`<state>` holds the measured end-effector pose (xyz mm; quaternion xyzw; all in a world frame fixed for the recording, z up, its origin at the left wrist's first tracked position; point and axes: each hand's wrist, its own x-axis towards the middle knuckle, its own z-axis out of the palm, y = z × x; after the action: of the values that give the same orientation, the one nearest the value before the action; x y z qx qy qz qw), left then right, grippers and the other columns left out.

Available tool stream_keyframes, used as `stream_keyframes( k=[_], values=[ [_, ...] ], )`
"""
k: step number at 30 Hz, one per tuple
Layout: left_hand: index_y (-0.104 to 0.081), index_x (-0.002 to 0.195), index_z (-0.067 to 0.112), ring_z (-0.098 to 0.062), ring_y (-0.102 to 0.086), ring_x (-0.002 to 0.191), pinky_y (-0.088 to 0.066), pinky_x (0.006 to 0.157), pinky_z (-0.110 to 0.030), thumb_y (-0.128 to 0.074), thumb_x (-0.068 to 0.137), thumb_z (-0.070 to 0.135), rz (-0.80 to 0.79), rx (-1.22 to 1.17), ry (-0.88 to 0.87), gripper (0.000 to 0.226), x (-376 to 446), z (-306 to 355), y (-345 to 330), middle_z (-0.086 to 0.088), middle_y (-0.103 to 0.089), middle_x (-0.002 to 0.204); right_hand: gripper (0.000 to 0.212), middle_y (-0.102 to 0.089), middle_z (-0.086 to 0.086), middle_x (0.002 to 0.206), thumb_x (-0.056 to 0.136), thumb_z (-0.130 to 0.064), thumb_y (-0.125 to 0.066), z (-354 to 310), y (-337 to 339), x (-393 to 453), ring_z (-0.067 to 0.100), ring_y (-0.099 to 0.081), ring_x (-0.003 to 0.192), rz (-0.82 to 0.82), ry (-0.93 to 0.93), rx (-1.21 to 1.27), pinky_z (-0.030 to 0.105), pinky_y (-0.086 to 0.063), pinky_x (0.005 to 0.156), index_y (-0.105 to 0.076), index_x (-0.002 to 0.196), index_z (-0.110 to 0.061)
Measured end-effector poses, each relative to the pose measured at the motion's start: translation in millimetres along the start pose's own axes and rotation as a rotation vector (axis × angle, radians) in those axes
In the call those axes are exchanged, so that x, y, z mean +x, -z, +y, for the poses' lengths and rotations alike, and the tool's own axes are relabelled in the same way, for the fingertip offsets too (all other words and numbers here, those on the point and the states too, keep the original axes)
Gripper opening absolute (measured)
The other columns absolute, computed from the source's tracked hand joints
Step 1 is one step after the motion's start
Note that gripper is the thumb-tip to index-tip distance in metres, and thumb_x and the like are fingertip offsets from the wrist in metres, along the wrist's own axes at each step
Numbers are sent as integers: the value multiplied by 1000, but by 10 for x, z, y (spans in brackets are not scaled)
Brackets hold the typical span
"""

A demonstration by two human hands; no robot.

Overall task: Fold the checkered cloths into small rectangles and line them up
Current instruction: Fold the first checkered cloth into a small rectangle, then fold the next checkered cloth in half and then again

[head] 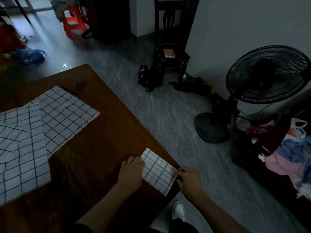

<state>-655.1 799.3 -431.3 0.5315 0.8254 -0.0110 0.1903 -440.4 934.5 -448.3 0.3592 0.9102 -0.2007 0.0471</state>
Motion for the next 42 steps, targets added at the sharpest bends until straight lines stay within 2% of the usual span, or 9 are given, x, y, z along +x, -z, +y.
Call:
stream_keyframes(
  k=[7,11,14,18,22,25,29,34,42],
  values=[
    [-56,125,28,-13,-37,130,-28,106,-33,-55,86,17,206,-189,-21,41,123,271,299,9,-49,137,30,-60,6,124,93,-27,-59,276,542,198,23,-56,112,63,84,100,31,-42,100,-67,119,-14],
    [-58,116,30,-5,-37,121,-28,95,-27,-55,91,20,380,-265,-22,27,310,638,579,15,-49,128,32,-59,2,123,93,-34,-58,642,1051,304,21,-55,113,147,78,137,39,-44,99,-63,122,-20],
    [-62,113,23,-17,-49,113,-37,88,-31,-53,90,26,458,-275,-34,24,486,970,763,6,-58,120,36,-60,0,122,92,-37,-59,995,1464,256,20,-56,113,207,82,168,33,-42,99,-61,124,-21],
    [-62,115,18,-30,-55,108,-44,88,-40,-42,82,46,403,-280,3,48,770,1475,895,-5,-62,115,35,-60,-1,126,93,-35,-60,1503,1973,101,20,-51,116,298,101,189,20,-25,88,-61,125,-21],
    [-59,122,19,-28,-49,116,-43,96,-43,-50,88,44,360,-296,16,43,921,2063,1065,-5,-56,124,42,-53,-2,136,94,-41,-56,1903,2324,56,21,-46,125,286,108,149,37,-36,98,-54,133,-24],
    [-56,123,24,-23,-49,117,-44,96,-47,-43,88,53,365,-306,-13,47,1009,2313,1124,1,-55,124,45,-49,-2,140,95,-44,-54,2106,2470,130,20,-41,129,267,106,138,38,-34,103,-50,136,-26],
    [-55,119,31,-22,-49,116,-44,97,-45,-34,81,66,310,-263,16,56,1248,2345,1190,4,-55,122,46,-48,-1,140,95,-44,-54,2253,2590,404,21,-40,129,258,120,148,40,-33,106,-50,136,-24],
    [-56,114,30,-25,-50,113,-44,95,-40,-41,79,61,267,-257,82,49,1703,2287,1313,3,-55,118,44,-53,0,135,94,-45,-56,2365,2733,919,21,-44,126,265,158,152,37,-36,105,-54,132,-22],
    [-56,126,18,-30,-51,117,-45,91,-43,-29,83,58,386,-198,59,65,2587,2144,1650,-5,-54,132,47,-51,-3,134,95,-53,-47,2349,3187,2070,18,-44,123,232,230,22,35,-39,101,-53,132,-25]
  ],
)
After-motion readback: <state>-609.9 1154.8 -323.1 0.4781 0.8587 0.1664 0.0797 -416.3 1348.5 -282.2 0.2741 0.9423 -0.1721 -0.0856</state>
